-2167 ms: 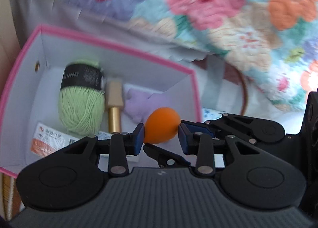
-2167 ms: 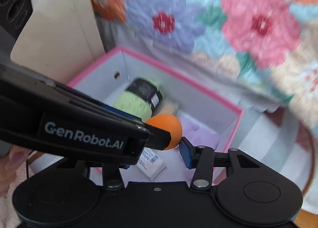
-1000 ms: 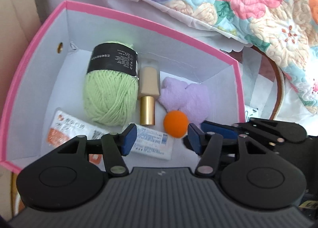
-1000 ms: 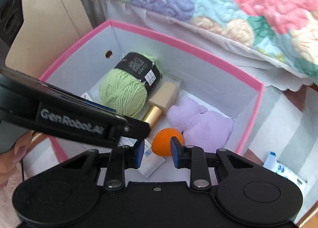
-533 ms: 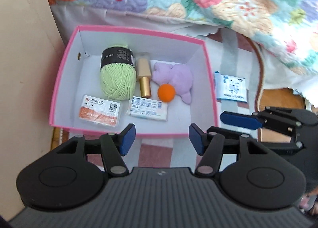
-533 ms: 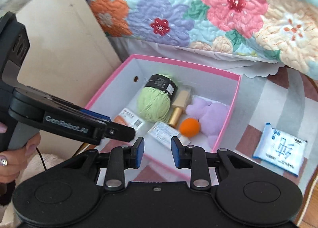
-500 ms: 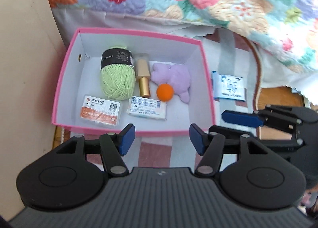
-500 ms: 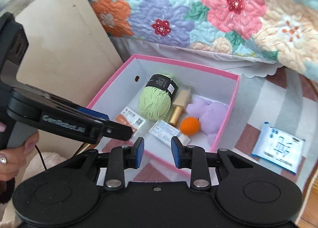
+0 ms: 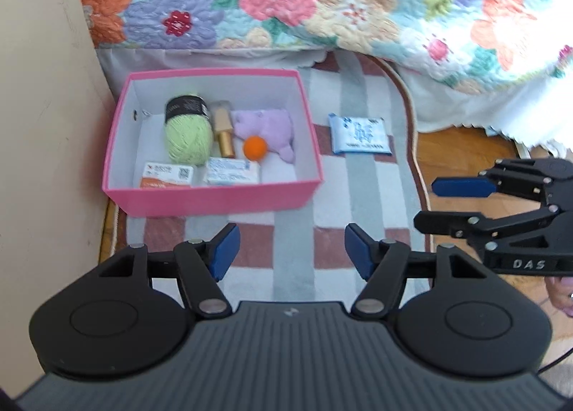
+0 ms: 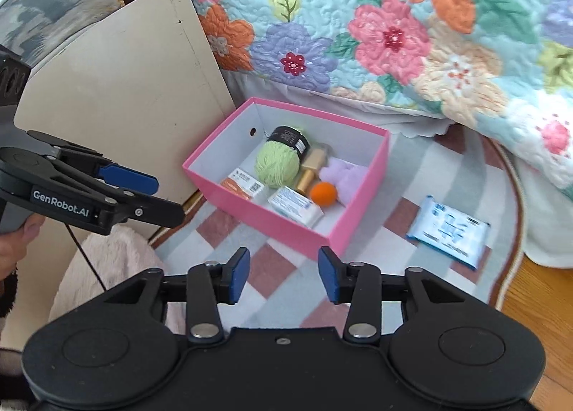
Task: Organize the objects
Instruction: 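Move the left tool to the blue-white wet wipes pack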
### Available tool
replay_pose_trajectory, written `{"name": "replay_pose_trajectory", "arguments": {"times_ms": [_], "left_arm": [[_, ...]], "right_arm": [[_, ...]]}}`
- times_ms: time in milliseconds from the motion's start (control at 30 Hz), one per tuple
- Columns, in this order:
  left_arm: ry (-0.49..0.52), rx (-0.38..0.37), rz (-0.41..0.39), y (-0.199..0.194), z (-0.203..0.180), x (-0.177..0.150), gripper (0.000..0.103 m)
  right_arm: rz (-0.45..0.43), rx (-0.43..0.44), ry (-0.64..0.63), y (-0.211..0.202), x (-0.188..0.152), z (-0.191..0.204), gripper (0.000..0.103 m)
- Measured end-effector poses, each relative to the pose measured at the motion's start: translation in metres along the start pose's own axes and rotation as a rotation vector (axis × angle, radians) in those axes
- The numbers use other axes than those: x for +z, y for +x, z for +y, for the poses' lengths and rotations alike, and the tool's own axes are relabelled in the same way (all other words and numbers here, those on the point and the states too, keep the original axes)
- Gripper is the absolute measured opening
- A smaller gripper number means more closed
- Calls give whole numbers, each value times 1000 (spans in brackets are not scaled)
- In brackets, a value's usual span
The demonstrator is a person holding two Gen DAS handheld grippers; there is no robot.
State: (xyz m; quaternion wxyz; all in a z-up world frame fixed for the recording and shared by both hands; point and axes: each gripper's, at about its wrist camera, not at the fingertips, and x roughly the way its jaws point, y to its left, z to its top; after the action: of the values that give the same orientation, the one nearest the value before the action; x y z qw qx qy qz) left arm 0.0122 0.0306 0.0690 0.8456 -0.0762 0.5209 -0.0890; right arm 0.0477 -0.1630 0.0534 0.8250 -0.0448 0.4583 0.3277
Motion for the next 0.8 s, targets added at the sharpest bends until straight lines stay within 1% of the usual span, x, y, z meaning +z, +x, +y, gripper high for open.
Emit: {"name": "replay_pose_trajectory", "arguments": {"times_ms": [67,133,200,233,267,367,433,500,567,633,733,800], "left_arm": [[19,-5,13,1,-9,-9,68],[26,16,37,7,-16,-18,68],[31,21,54,14,-23,-25,68],[29,20,57,17,-27,-26,68],[31,23,53,20,-31,-26,68],[73,34,23,27,-51,-24,69],[108,24,25,36,-66,-19,69],[113,5,31,48,-79,-9,69],[125,9,31,61,-92,1,69],[138,19,11,74,-103,11,69],[127,1,-18,94,-115,27,69],[118,-22,-14,110,-123,39,69]], "right_arm": [[-15,14,-13,-14,-10,-2,50],[-40,29,-27,-25,-21,-6,51],[-56,24,-31,-34,-30,-10,55],[-65,25,-33,-38,-35,-13,60],[-75,19,-30,-42,-39,-17,64],[-92,-1,-19,-48,-50,-30,71],[-109,-25,-5,-49,-56,-42,74],[-132,-47,1,-50,-61,-53,74],[-153,-78,-1,-47,-67,-64,76],[-165,-114,-2,-43,-71,-75,76],[-183,-164,21,-35,-75,-95,76],[-195,-193,48,-28,-75,-111,76]]}}
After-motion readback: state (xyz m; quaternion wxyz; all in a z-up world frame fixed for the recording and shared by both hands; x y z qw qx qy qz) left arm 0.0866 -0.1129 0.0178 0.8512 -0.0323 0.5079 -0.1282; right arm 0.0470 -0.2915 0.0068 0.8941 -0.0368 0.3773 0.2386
